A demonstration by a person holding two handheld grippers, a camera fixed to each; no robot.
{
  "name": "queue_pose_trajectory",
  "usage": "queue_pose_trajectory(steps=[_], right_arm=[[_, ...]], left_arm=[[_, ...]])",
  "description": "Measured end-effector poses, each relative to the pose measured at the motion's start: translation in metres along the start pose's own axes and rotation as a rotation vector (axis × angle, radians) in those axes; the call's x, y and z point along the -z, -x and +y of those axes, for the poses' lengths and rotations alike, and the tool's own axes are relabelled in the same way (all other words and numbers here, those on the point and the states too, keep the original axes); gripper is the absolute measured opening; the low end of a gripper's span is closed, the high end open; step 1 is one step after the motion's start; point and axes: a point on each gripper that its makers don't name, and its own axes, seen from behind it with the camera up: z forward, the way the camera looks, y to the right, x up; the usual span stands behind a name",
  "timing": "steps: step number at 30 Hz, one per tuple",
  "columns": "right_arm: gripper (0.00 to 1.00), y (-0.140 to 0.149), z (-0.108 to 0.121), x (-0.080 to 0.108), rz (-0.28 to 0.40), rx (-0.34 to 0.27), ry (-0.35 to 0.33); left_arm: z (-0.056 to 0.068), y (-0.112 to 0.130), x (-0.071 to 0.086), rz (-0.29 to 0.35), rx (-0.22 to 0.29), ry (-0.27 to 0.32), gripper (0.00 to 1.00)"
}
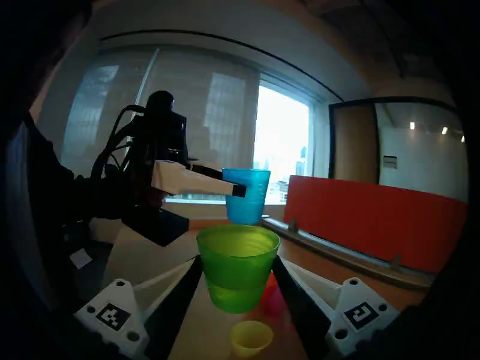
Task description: Pour water
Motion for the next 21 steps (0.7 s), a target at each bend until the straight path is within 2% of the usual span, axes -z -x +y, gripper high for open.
queue_pose_trajectory(steps=[13,21], right_arm=[[0.87,0.014,0.006,0.016,-0.061,-0.030,-0.004],[0.87,0.019,0.009,0.023,-0.082,-0.045,-0.009]], left_arm=[[-0.002,0.040,0.000,-0.090,-0.002,0.011,0.83],[0.005,0.060,-0.001,-0.132,-0.008,0.032,0.83]])
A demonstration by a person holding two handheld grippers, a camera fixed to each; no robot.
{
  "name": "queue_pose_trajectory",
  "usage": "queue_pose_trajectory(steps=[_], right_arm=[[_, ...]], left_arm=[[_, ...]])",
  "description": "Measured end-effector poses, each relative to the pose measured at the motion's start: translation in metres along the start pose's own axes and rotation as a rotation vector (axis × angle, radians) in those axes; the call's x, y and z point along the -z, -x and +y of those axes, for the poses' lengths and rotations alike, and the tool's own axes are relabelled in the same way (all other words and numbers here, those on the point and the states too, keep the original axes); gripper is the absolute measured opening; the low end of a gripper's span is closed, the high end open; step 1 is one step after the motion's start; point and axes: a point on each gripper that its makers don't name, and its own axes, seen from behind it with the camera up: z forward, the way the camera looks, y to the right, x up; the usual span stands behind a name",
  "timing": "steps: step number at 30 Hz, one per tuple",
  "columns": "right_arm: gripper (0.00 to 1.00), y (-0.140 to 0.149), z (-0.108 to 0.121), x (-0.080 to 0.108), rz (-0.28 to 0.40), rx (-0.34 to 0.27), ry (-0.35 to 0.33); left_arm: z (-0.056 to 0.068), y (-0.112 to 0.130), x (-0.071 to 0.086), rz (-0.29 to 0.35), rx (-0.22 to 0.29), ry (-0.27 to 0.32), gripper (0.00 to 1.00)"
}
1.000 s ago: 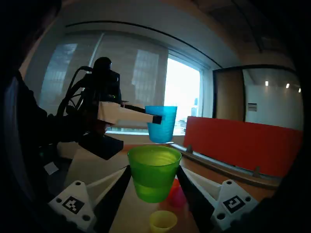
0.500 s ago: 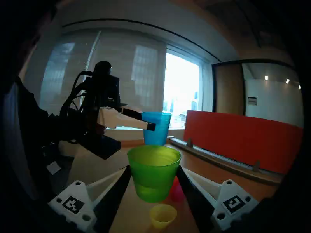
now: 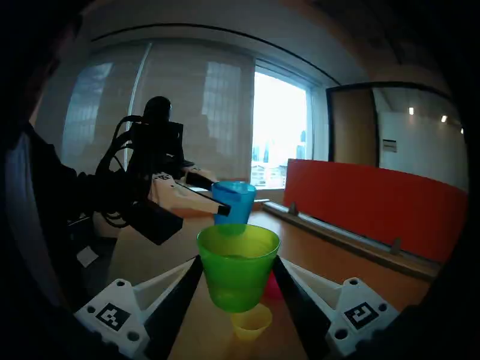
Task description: Pour water
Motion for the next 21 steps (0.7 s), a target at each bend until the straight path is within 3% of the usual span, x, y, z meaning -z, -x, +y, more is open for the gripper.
queue_pose_trajectory(steps=[21], right_arm=[[0.87,0.035,0.009,0.017,-0.092,-0.014,0.002]], left_arm=[[0.015,0.057,-0.012,-0.141,-0.065,0.040,0.83]])
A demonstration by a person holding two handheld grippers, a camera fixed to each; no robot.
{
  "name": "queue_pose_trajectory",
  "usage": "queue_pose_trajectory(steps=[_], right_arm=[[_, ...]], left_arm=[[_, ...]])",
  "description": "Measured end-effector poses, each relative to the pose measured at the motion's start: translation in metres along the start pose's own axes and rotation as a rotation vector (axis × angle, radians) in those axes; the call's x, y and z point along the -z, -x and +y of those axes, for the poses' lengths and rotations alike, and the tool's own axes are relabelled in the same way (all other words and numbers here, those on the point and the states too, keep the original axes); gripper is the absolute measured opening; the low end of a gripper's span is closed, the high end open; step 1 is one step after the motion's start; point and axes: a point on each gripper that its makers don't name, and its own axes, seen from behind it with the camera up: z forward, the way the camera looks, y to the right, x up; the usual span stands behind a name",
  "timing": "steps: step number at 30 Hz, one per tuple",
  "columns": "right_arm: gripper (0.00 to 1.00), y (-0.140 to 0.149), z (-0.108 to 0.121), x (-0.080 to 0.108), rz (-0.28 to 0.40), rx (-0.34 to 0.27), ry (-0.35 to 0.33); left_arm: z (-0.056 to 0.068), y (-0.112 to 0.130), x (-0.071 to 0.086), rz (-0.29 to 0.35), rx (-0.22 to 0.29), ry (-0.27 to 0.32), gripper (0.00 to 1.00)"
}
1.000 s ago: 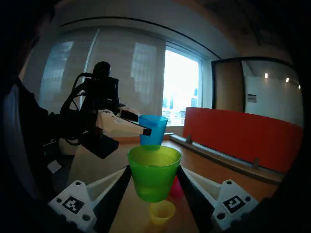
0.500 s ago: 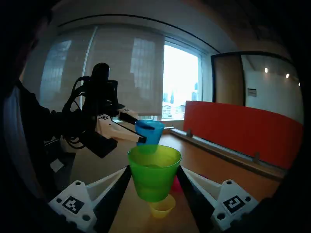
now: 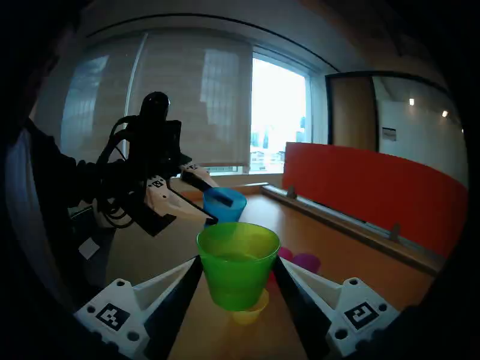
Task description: Pour water
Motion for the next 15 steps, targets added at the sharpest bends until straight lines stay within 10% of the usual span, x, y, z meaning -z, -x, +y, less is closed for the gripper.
queue_pose_trajectory(steps=[15], right_arm=[[0.87,0.038,0.006,0.005,-0.105,-0.007,-0.004]], left_arm=[[0.012,0.041,-0.014,-0.097,-0.035,0.046,0.84]])
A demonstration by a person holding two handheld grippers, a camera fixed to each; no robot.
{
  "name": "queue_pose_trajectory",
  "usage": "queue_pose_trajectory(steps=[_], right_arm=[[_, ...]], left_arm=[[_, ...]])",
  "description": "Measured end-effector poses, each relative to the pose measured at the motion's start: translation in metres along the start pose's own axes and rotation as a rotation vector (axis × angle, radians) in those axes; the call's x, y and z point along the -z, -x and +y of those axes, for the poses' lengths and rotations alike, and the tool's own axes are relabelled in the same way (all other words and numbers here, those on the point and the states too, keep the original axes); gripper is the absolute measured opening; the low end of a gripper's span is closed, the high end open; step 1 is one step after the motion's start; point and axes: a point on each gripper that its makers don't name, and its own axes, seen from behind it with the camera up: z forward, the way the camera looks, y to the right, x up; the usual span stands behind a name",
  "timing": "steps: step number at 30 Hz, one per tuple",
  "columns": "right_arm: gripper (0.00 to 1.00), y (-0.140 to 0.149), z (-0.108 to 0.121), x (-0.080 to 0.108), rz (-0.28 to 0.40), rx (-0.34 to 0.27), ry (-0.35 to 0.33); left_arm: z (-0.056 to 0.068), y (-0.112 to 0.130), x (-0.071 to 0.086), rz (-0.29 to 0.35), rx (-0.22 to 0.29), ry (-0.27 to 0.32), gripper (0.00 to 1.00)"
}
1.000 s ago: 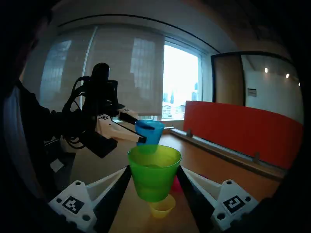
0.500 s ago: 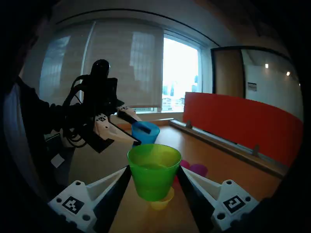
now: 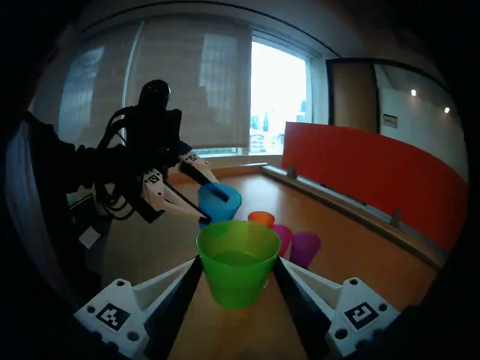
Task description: Pour water
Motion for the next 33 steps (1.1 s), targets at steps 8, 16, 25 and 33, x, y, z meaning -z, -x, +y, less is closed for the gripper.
queue_pose_trajectory(steps=[8,16,25,33], right_arm=[[0.87,0.021,0.002,-0.002,-0.048,-0.012,-0.013],[0.88,0.040,0.005,-0.005,-0.098,-0.022,-0.019],[0.88,0.060,0.004,-0.006,-0.145,-0.026,-0.036],[0.88,0.074,0.004,-0.008,-0.174,-0.030,-0.045]], left_arm=[[0.005,0.021,-0.008,-0.047,-0.010,0.029,0.84],[0.010,0.041,-0.015,-0.095,-0.028,0.052,0.84],[0.016,0.054,-0.024,-0.143,-0.057,0.083,0.84],[0.021,0.065,-0.030,-0.180,-0.086,0.108,0.84]])
